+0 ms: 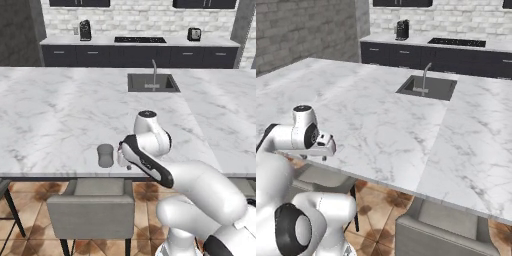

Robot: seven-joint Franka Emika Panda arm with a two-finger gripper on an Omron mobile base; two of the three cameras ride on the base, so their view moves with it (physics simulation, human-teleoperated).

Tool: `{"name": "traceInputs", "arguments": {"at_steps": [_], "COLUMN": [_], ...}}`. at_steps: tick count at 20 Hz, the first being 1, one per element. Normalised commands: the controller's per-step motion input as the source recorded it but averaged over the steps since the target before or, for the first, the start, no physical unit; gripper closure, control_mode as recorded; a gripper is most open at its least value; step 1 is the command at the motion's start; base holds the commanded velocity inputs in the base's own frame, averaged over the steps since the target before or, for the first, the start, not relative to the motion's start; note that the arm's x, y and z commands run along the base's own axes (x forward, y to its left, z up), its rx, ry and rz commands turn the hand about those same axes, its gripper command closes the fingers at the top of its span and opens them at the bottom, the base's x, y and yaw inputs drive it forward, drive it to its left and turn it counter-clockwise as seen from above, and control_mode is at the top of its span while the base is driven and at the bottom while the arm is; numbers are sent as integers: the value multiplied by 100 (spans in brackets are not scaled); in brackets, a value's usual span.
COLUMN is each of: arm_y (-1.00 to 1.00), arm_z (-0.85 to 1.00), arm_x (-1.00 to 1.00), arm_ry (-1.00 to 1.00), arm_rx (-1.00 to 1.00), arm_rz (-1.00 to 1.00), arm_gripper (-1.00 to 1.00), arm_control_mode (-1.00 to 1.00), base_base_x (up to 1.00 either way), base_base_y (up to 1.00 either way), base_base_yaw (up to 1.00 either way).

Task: There is a wine glass and glass cup on the dining counter. Place the wine bottle next to the wine glass and the juice bottle next to the glass cup.

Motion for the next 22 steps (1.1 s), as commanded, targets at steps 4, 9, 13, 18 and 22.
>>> {"name": "traceInputs", "arguments": {"at_steps": [4,9,13,18,22], "arm_y": [-6,0,0,0,0], "arm_z": [14,0,0,0,0], "arm_x": [-34,0,0,0,0], "arm_ry": [0,0,0,0,0], "arm_rx": [1,0,0,0,0], "arm_rz": [-17,-2,0,0,0], "arm_gripper": [-100,-100,-100,-100,-100], "arm_control_mode": [-100,-100,100,100,100], "base_base_x": [0,0,0,-38,-78], "base_base_y": [0,0,0,1,0], "base_base_yaw": [0,0,0,0,-2]}}
